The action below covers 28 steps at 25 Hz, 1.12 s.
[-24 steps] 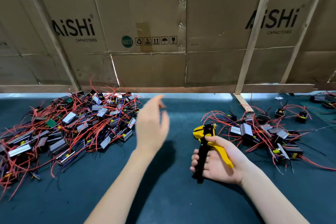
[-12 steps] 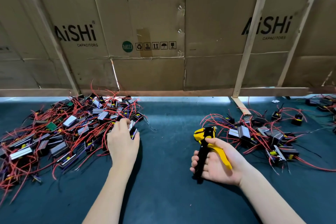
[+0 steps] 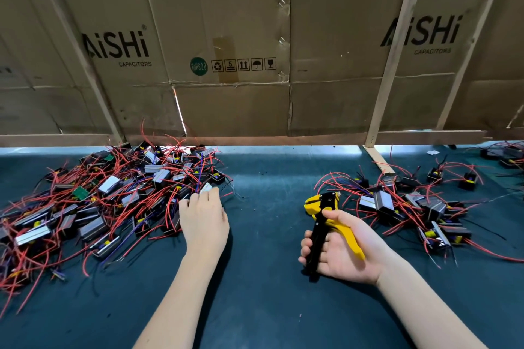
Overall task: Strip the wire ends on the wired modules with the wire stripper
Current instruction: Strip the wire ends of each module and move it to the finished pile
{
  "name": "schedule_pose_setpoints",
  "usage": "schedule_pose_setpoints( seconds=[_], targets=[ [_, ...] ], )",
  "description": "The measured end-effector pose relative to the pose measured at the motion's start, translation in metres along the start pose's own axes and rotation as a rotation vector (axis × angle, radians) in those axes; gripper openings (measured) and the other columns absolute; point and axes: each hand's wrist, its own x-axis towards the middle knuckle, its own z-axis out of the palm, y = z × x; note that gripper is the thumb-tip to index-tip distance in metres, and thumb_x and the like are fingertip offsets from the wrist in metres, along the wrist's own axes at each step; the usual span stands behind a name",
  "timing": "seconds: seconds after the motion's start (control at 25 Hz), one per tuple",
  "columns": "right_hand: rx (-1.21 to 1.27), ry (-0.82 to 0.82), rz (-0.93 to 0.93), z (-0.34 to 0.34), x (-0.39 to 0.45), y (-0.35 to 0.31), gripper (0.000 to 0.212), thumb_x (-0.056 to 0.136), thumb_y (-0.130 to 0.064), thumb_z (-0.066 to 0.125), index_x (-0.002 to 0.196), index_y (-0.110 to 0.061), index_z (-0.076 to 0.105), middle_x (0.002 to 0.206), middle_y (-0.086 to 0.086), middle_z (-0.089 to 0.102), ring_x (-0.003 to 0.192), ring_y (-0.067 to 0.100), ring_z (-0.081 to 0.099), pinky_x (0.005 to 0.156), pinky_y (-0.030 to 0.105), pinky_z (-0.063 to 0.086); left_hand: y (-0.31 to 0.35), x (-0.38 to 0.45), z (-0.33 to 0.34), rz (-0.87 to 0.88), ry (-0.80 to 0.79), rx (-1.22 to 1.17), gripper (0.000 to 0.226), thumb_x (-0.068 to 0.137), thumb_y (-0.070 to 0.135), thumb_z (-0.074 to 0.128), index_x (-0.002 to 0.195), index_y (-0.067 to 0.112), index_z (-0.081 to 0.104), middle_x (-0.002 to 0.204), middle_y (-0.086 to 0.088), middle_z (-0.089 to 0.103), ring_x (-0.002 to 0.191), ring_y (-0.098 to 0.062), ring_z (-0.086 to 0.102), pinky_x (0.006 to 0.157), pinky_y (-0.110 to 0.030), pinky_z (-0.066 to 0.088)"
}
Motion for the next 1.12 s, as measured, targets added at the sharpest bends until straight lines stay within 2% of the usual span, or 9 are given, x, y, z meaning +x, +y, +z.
schedule_pose_setpoints(
  seconds=[0.12, 0.28, 0.36, 0.44, 0.52, 0.6, 0.76, 1.04, 1.12],
  targets=[
    [0.0, -0.002, -0.002, 0.0, 0.0, 0.001, 0.043, 0.081, -0.035, 0.06, 0.099, 0.004, 0.057, 0.085, 0.022, 0.06, 0.071, 0.035, 0.064, 0.074, 0.048, 0.057, 0.009, -0.004, -0.005, 0.096, 0.013, -0.069, 0.002, 0.078, 0.01, 0.071, 0.08, 0.01, 0.069, 0.077, -0.007, 0.069, 0.075, -0.031, 0.064, 0.078, -0.041, 0.038],
    [-0.037, -0.02, 0.003, -0.001, 0.0, 0.001, 0.042, 0.081, -0.036, 0.06, 0.097, 0.003, 0.055, 0.082, 0.021, 0.059, 0.069, 0.035, 0.062, 0.076, 0.048, 0.053, 0.031, -0.013, -0.011, 0.305, 0.089, -0.1, 0.025, 0.061, 0.013, 0.088, 0.056, 0.016, 0.064, 0.054, 0.002, 0.06, 0.054, -0.026, 0.059, 0.064, -0.035, 0.042],
    [-0.075, -0.056, 0.025, -0.003, 0.0, 0.0, 0.042, 0.08, -0.038, 0.059, 0.093, 0.002, 0.055, 0.08, 0.019, 0.056, 0.068, 0.034, 0.06, 0.077, 0.047, 0.051, 0.04, -0.018, -0.007, 0.371, 0.127, -0.233, 0.018, 0.066, 0.014, 0.087, 0.063, 0.016, 0.07, 0.058, 0.002, 0.062, 0.058, -0.026, 0.059, 0.062, -0.036, 0.044],
    [-0.128, -0.12, 0.055, -0.004, -0.001, -0.001, 0.043, 0.08, -0.04, 0.059, 0.09, 0.001, 0.056, 0.079, 0.018, 0.054, 0.068, 0.032, 0.056, 0.075, 0.045, 0.051, 0.047, -0.021, -0.003, 0.375, 0.062, -0.546, 0.003, 0.08, 0.012, 0.078, 0.081, 0.014, 0.077, 0.069, 0.002, 0.068, 0.069, -0.024, 0.062, 0.067, -0.036, 0.048],
    [-0.201, -0.202, 0.075, -0.005, -0.002, -0.002, 0.043, 0.081, -0.042, 0.057, 0.087, 0.0, 0.057, 0.079, 0.016, 0.052, 0.068, 0.031, 0.054, 0.074, 0.044, 0.051, 0.049, -0.022, 0.0, 0.278, -0.152, -0.871, 0.013, 0.089, 0.012, 0.07, 0.098, 0.016, 0.078, 0.077, 0.004, 0.071, 0.075, -0.017, 0.062, 0.073, -0.03, 0.049],
    [-0.256, -0.275, 0.084, -0.007, -0.002, -0.003, 0.042, 0.083, -0.042, 0.054, 0.086, 0.0, 0.058, 0.08, 0.016, 0.051, 0.069, 0.03, 0.053, 0.074, 0.043, 0.051, 0.048, -0.022, 0.001, 0.184, -0.298, -1.041, 0.017, 0.093, 0.014, 0.065, 0.102, 0.021, 0.078, 0.072, 0.007, 0.072, 0.068, -0.011, 0.062, 0.068, -0.021, 0.048],
    [-0.248, -0.339, 0.097, -0.012, -0.001, -0.004, 0.044, 0.087, -0.043, 0.049, 0.087, 0.0, 0.057, 0.077, 0.013, 0.051, 0.067, 0.029, 0.053, 0.074, 0.042, 0.049, 0.046, -0.019, 0.0, 0.12, -0.31, -1.072, 0.013, 0.094, 0.016, 0.063, 0.089, 0.021, 0.073, 0.058, 0.008, 0.063, 0.056, -0.006, 0.056, 0.06, -0.019, 0.043],
    [-0.242, -0.371, 0.115, -0.016, 0.001, -0.005, 0.048, 0.09, -0.047, 0.045, 0.084, -0.001, 0.058, 0.072, 0.012, 0.052, 0.064, 0.028, 0.052, 0.073, 0.041, 0.048, 0.044, -0.019, -0.001, 0.1, -0.233, -1.002, 0.013, 0.091, 0.015, 0.065, 0.081, 0.021, 0.07, 0.064, 0.004, 0.063, 0.057, -0.003, 0.05, 0.058, -0.017, 0.038],
    [-0.262, -0.357, 0.112, -0.016, 0.001, -0.005, 0.049, 0.089, -0.05, 0.047, 0.081, -0.003, 0.058, 0.069, 0.01, 0.05, 0.06, 0.026, 0.05, 0.07, 0.039, 0.047, 0.044, -0.019, -0.002, 0.108, -0.23, -1.002, 0.013, 0.091, 0.015, 0.065, 0.081, 0.021, 0.071, 0.06, 0.01, 0.06, 0.056, -0.003, 0.049, 0.056, -0.016, 0.036]
  ],
)
